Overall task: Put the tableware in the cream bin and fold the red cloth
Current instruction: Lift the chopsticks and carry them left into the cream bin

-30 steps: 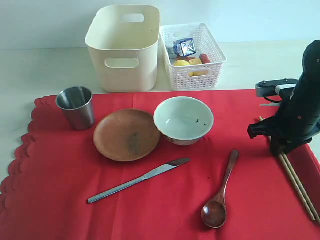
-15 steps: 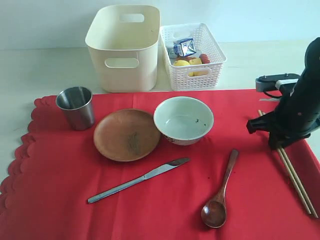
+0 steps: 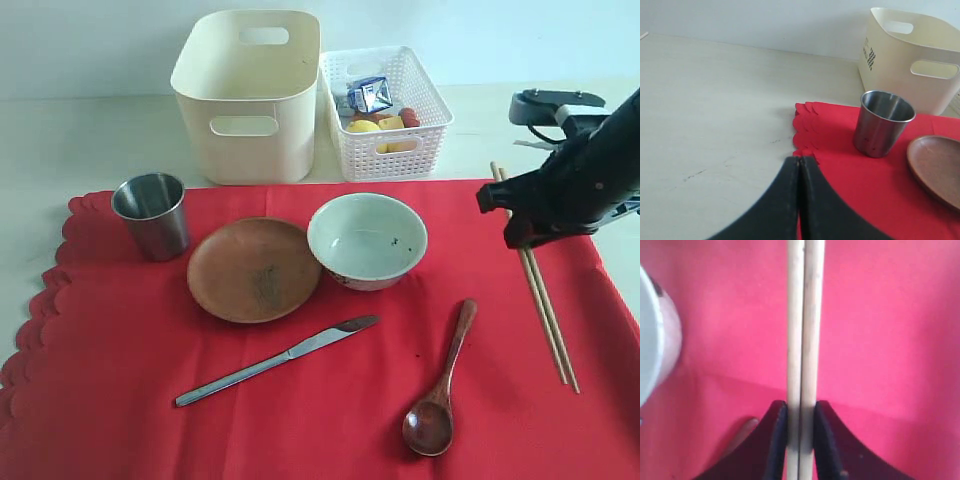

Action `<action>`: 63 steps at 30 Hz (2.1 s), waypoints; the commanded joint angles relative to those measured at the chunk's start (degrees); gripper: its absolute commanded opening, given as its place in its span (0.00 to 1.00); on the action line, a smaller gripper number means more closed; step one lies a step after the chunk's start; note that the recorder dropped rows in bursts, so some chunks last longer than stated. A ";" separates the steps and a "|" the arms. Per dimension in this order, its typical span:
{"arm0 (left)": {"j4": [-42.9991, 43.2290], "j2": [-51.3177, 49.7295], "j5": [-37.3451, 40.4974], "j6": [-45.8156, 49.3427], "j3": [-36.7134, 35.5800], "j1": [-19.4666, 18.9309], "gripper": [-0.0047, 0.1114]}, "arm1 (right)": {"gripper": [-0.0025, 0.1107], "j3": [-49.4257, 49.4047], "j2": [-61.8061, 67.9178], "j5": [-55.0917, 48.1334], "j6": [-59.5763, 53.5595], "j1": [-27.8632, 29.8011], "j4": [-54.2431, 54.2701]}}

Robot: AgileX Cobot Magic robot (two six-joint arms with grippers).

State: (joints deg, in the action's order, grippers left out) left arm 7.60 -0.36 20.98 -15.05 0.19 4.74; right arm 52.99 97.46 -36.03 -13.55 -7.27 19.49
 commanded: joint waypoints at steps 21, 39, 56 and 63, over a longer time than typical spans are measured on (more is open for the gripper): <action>-0.41 0.36 -0.26 0.03 -0.19 -0.09 0.04 | 0.02 17.68 -3.70 -3.13 -7.63 -11.76 6.90; -0.41 0.36 -0.26 0.03 -0.19 -0.09 0.04 | 0.02 37.77 0.17 3.63 -7.87 -22.90 5.83; -0.41 0.36 -0.26 0.03 -0.19 -0.09 0.04 | 0.02 49.82 13.50 23.66 -12.35 -30.43 4.34; -0.41 0.36 -0.26 0.03 -0.19 -0.09 0.04 | 0.02 50.74 18.86 37.92 -13.39 -30.71 3.78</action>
State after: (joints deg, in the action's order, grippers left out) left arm 7.60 -0.36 20.98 -15.05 0.19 4.74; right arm 103.09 114.43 -4.32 -25.37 -37.88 23.81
